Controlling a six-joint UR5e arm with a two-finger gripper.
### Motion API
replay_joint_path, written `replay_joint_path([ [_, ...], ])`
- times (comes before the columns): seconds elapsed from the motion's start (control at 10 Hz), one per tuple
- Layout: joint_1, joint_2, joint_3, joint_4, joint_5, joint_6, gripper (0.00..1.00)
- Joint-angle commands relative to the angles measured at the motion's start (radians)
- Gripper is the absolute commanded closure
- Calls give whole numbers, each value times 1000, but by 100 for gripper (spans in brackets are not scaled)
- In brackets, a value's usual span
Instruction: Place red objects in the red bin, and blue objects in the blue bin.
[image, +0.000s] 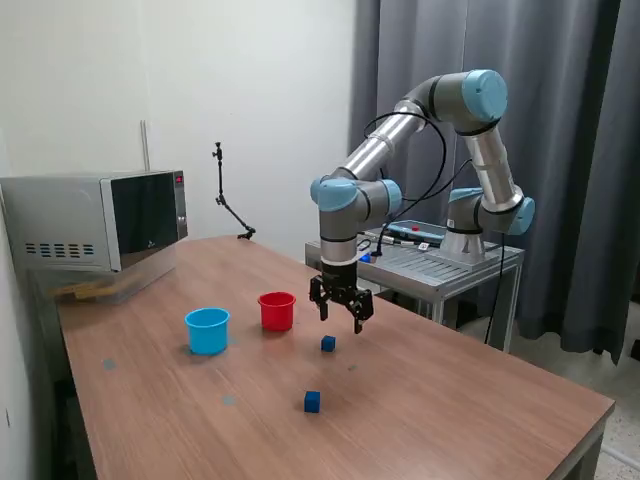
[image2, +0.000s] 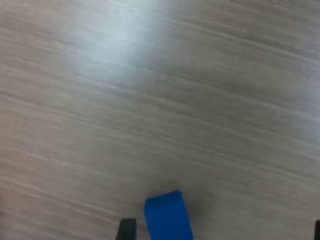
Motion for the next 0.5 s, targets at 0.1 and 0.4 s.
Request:
replay_joint_path([
  [0.1, -5, 1, 4, 0, -4, 6, 0],
  [0.4, -6, 18, -1, 1, -4, 9, 0],
])
